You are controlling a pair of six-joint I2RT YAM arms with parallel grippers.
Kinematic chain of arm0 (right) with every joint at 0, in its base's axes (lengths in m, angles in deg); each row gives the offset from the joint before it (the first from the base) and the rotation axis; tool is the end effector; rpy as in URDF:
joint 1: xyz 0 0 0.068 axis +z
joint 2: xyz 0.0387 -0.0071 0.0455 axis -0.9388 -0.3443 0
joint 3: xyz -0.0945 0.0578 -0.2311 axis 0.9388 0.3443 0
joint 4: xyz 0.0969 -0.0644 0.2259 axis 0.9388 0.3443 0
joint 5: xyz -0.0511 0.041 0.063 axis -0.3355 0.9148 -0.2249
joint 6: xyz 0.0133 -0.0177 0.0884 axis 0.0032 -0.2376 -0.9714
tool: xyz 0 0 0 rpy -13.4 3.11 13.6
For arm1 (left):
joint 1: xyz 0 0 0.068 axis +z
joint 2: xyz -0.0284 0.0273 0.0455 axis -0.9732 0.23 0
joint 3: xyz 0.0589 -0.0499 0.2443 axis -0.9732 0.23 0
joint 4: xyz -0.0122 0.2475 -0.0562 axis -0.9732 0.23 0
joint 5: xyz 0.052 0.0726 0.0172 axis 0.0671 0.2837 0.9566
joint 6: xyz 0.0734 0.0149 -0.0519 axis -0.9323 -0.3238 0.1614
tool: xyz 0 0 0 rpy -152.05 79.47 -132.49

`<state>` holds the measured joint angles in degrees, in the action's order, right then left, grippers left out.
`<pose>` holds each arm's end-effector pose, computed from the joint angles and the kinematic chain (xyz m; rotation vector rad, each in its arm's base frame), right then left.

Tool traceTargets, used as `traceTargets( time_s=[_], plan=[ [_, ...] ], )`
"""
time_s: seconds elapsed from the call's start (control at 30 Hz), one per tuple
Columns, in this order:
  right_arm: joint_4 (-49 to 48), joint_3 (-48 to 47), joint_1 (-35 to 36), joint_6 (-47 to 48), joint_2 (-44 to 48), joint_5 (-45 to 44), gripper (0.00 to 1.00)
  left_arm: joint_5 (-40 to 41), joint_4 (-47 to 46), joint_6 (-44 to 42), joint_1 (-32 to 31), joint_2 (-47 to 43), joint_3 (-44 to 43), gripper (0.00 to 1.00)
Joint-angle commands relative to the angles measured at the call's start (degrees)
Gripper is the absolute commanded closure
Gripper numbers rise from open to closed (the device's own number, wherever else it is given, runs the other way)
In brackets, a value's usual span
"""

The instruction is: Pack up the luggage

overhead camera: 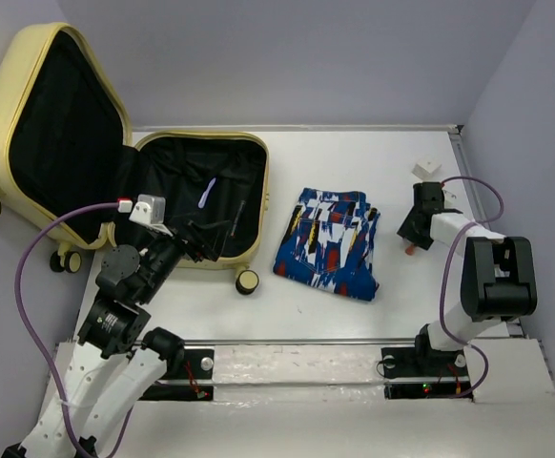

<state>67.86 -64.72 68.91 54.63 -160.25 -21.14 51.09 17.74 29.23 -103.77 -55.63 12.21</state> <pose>0.3141 -0.0286 0.1128 0.7738 2.4481 -0.1945 0.1423 -0.0812 0.3689 0.1688 1.4510 -0.7401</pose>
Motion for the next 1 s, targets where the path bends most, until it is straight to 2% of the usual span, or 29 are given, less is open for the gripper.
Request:
traceTargets(
  time_s=[0.0,0.03,0.1,0.13,0.23,0.33,0.4,0.47,0.63,0.7,0.73,0.77,0.8,0.83,0.87,0.9,0.93,0.97],
  plan=[
    [1.58,-3.75,-1.95,0.53,-2.77,0.71,0.52,1.08,-1.58,-1.24,-1.32,-0.9,-2.76,0.01],
    [1.84,-4.2,-2.56,0.71,-3.47,1.24,0.56,1.17,-1.58,-1.33,-1.49,-0.99,-2.76,0.01],
    [2.02,-4.99,-2.56,1.58,-4.88,2.82,0.89,1.26,-1.4,-1.42,-1.84,-1.08,-2.76,0.01],
    [2.11,-4.9,-2.56,1.68,-4.97,2.82,0.93,1.34,-1.4,-1.42,-1.85,-1.17,-2.85,0.01],
    [1.41,-4.55,-2.56,2.46,-3.4,3.43,0.93,1.7,-1.23,-1.51,-1.93,-1.17,-2.94,0.01],
    [0.44,-4.64,-0.99,3.52,6.86,6.77,0.93,1.87,-1.49,-1.51,-1.93,-1.34,-2.67,0.01],
    [-0.97,-7.0,1.99,2.91,11.35,11.51,0.93,2.05,-1.66,-1.33,-1.76,-1.52,-2.5,0.01],
    [-1.58,-10.95,9.45,2.21,14.09,15.9,0.93,2.14,-1.84,-1.33,-1.41,-1.61,-2.32,0.01],
    [-4.21,-30.6,26.75,0.54,8.13,23.1,0.93,3.01,-1.84,-1.42,-0.09,-1.17,-2.15,0.01],
    [-6.59,-36.16,30.9,-0.17,2.34,26.71,0.93,3.28,-1.84,-1.42,0.52,-1.26,-2.15,0.01],
    [-6.59,-42.63,32.92,0.01,-0.29,28.12,0.93,3.28,-2.01,-1.33,0.79,-1.17,-2.06,0.01],
    [-6.33,-46.09,36.86,0.44,-3.01,29.96,0.87,3.02,-2.02,-1.33,0.96,-1.08,-2.06,0.01],
    [-4.94,-49.34,38.2,1.58,-8.35,30.68,0.73,2.75,-2.02,-1.33,1.23,-0.99,-1.97,0.01],
    [-3.53,-55.38,39.0,2.11,-10.84,31.73,0.44,2.75,-2.1,-1.42,1.49,-0.82,-1.97,0.01],
    [-1.95,-57.44,39.01,2.9,-12.78,31.57,0.31,2.84,-2.1,-1.33,1.49,-0.73,-1.97,0.01],
    [0.41,-58.33,39.01,4.47,-14.36,30.0,0.22,2.93,-2.02,-1.33,1.49,-0.73,-1.88,0.01],
    [1.05,-58.08,38.31,5.36,-14.12,23.89,0.07,3.1,-2.02,-1.42,1.58,-0.82,-1.88,0.01],
    [1.14,-55.21,37.43,6.24,-13.33,21.57,0.03,3.1,-2.02,-1.51,1.58,-0.82,-1.88,0.01]
  ],
)
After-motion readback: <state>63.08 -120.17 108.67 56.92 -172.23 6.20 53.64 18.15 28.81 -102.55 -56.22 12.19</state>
